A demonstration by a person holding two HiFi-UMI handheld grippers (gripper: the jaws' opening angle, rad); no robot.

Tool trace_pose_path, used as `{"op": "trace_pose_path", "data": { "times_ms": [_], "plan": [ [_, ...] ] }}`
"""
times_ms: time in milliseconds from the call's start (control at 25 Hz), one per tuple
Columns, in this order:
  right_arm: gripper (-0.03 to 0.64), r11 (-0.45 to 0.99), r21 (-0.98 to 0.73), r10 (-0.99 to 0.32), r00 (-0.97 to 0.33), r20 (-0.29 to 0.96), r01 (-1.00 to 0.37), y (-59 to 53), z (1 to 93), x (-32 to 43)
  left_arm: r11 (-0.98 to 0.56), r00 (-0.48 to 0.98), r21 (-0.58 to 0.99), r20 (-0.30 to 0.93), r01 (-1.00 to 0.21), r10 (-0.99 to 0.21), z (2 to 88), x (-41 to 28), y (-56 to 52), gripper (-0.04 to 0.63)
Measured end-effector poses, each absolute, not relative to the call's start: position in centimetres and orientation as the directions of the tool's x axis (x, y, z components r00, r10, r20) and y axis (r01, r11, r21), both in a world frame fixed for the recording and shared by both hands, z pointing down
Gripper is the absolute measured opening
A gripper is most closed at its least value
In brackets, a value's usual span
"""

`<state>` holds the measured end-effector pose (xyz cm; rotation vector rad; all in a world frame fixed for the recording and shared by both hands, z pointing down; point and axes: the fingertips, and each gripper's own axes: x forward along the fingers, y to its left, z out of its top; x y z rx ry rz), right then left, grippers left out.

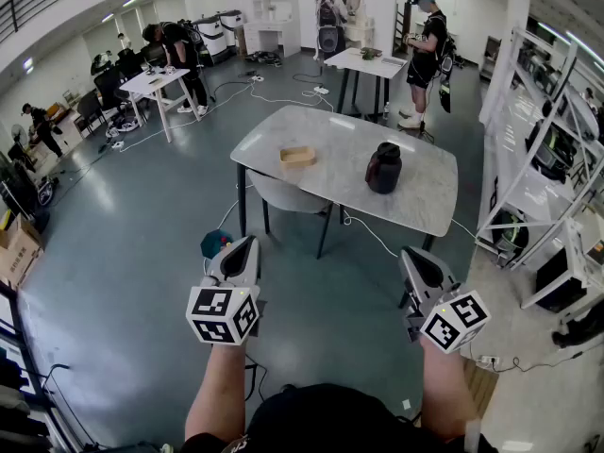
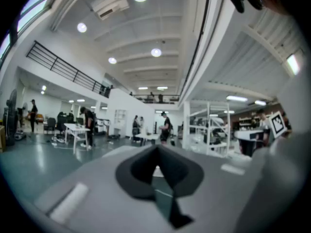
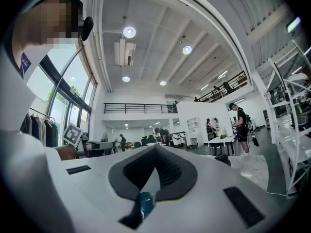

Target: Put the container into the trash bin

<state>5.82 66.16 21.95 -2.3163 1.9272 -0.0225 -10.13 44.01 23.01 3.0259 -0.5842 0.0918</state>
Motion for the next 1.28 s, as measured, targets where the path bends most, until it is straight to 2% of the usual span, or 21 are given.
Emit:
{"op": "trace_pose_path", "data": {
  "times_ms": [520, 800, 1120, 1280],
  "plan": [
    [-0.009, -0.116, -0.148, -0.989, 0.127, -0.069, -0.982, 69.4, 23.6, 5.5, -0.916, 0.914, 0.015, 0.082, -0.401, -0.398, 23.9, -10.1, 48.0, 0.009],
    [-0.008, -0.054, -0.161, -0.996, 0.065, -0.066, -0.986, 66.8, 23.6, 6.0, -0.932, 0.932, 0.061, 0.085, -0.357, -0.351, 24.3, -7.4, 46.6, 0.009],
    [-0.006, -0.025, -0.219, -0.997, 0.040, -0.064, -0.975, 58.2, 24.3, 10.0, -0.936, 0.936, 0.067, 0.103, -0.344, -0.337, 26.1, -3.1, 38.2, 0.009],
    [-0.006, -0.011, -0.228, -1.000, 0.017, -0.026, -0.974, 52.1, 25.0, 11.5, -0.935, 0.935, 0.070, 0.102, -0.347, -0.340, 26.2, -1.2, 32.8, 0.009]
  ]
}}
